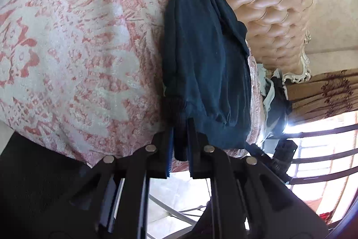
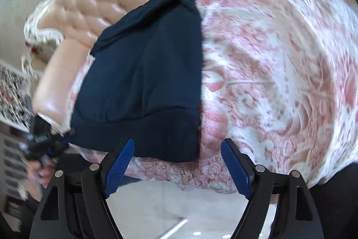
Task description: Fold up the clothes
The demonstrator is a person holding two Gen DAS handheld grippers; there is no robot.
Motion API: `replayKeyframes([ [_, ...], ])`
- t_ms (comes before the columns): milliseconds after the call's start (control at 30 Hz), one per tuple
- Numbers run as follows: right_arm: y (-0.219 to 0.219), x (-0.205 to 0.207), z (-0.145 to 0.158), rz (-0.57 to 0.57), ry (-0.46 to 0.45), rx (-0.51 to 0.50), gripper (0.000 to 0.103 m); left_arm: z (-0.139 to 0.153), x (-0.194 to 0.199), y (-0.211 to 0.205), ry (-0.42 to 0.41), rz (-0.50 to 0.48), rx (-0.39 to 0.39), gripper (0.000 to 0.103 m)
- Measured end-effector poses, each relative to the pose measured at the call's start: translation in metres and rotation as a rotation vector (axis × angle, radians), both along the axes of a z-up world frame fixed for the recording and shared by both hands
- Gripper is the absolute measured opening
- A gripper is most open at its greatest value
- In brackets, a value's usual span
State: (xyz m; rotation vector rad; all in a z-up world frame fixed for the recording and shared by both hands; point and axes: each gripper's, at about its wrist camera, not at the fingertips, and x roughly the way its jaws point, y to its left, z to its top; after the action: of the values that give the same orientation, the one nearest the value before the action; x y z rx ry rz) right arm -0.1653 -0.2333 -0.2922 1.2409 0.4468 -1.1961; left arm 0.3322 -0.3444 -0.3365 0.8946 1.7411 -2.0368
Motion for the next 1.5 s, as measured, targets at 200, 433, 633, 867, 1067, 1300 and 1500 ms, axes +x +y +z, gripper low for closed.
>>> replayKeyframes([
  [200, -0.004, 0.017, -0.003, 0.063, 0.050, -0.005, 0.082, 0.001, -0.002, 0.000, 0.011, -0.007, -0.007, 0.012],
  [433, -0.005, -0.005, -0.013, -0.003, -0.102, 0.039, 0.026, 0.003, -0.001, -0.001, 0.031, -0.008, -0.006, 0.012],
  [633, -0.006, -0.010, -0.006, -0.020, -0.082, 0.054, 0.019, 0.003, 0.000, -0.001, 0.036, -0.009, -0.002, 0.012],
  [867, -0.005, 0.001, 0.016, 0.016, -0.037, 0.060, 0.016, 0.007, 0.004, 0.000, 0.096, 0.000, 0.008, 0.011],
  [1067, -0.008, -0.025, 0.022, -0.037, -0.306, 0.056, 0.011, 0.007, 0.004, -0.004, 0.124, 0.006, 0.030, 0.011],
  [1300, -0.005, -0.044, 0.003, -0.085, -0.482, 0.084, 0.008, 0.010, 0.000, -0.008, 0.146, 0.008, 0.041, 0.011],
  [1500, -0.006, -0.042, -0.004, -0.066, -0.458, 0.095, 0.008, 0.016, -0.010, -0.011, 0.105, -0.023, 0.007, 0.011],
])
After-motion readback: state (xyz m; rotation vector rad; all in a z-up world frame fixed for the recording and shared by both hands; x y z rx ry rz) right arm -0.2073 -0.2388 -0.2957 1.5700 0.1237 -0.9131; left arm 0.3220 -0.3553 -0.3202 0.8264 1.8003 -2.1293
